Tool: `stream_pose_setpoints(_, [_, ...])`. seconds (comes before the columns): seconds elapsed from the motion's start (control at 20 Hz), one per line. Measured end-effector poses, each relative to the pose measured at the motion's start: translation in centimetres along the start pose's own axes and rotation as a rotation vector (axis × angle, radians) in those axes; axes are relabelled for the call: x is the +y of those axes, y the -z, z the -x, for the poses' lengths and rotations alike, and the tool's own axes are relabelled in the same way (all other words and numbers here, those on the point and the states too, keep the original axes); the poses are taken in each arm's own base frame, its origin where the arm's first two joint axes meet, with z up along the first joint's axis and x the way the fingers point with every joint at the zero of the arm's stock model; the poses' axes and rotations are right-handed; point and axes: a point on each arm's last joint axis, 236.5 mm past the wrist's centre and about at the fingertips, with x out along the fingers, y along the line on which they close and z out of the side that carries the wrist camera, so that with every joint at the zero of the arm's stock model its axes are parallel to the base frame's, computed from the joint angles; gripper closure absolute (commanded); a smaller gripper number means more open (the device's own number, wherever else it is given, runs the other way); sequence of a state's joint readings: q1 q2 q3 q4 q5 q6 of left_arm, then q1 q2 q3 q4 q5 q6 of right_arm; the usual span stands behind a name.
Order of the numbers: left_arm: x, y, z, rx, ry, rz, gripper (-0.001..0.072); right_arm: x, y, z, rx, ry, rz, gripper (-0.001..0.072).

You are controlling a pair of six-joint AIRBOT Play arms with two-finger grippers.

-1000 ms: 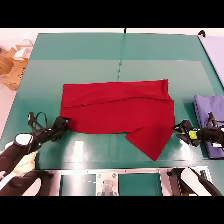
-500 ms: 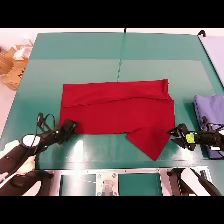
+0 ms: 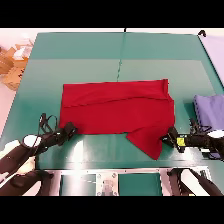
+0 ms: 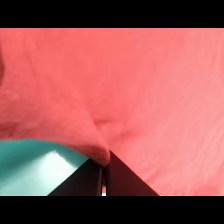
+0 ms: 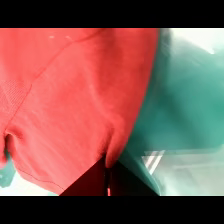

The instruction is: Fold the shirts.

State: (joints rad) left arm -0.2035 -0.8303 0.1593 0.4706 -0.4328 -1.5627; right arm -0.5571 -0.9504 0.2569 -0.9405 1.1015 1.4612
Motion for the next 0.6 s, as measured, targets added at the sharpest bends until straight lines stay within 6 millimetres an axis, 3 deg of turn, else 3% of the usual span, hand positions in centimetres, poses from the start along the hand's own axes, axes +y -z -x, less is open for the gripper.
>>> stream_pose_setpoints(0.35, [-3.4,0.5,1.4,0.103,-0.023,-0.260,0.0687,1.0,-0.3,2.8,0.018,0.048,0.116,0.0695])
stream_pose_setpoints(0.6, [-3.2,-0.3,4.2,0.182,-0.195,-0.467,0.0687,0.9,-0.5,6.3,-0.032,0.139,0.154,0.0695])
